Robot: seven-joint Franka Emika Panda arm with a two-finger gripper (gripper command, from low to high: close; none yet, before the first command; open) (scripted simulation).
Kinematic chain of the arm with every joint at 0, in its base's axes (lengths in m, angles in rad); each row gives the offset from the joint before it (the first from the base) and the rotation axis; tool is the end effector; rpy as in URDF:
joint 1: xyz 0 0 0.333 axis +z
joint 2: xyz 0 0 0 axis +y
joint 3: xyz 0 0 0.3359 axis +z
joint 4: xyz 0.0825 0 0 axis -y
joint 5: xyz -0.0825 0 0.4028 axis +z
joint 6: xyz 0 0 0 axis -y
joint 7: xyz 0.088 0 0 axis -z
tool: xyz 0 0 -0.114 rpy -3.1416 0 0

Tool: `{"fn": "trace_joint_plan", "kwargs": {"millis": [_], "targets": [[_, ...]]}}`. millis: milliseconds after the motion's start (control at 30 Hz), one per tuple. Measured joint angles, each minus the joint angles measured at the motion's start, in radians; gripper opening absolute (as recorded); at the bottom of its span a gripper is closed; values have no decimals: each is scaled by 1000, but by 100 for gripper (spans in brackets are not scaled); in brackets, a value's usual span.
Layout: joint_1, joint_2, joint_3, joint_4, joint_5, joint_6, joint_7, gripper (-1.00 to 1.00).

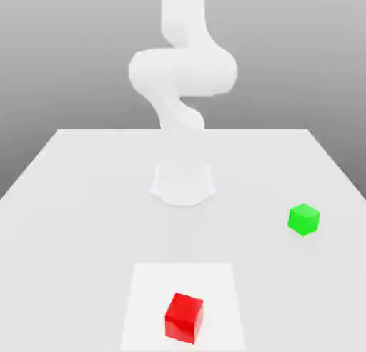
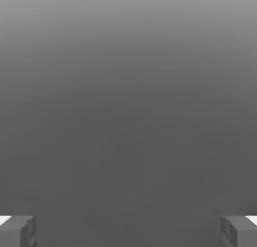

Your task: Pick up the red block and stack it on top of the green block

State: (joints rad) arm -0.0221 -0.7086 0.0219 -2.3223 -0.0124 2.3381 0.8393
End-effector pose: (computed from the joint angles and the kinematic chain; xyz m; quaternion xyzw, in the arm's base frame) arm 0.3915 0.0025 0.6797 -0.8549 0.3788 -0.3289 0.1321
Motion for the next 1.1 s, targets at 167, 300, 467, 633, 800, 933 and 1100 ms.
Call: {"fn": "trace_joint_plan", "kwargs": {"millis": [167,300,467,633,800,933,1100], "targets": [[-44,188,43,-45,-26,77,82,0],[-69,333,66,-81,-49,137,148,0],[-88,515,82,-124,-73,212,226,0],[-94,695,85,-169,-75,288,289,0],[-91,872,88,-208,-43,371,323,0],[-74,1016,65,-193,-70,484,350,0],[-67,1050,57,-188,-79,514,357,-100]]}}
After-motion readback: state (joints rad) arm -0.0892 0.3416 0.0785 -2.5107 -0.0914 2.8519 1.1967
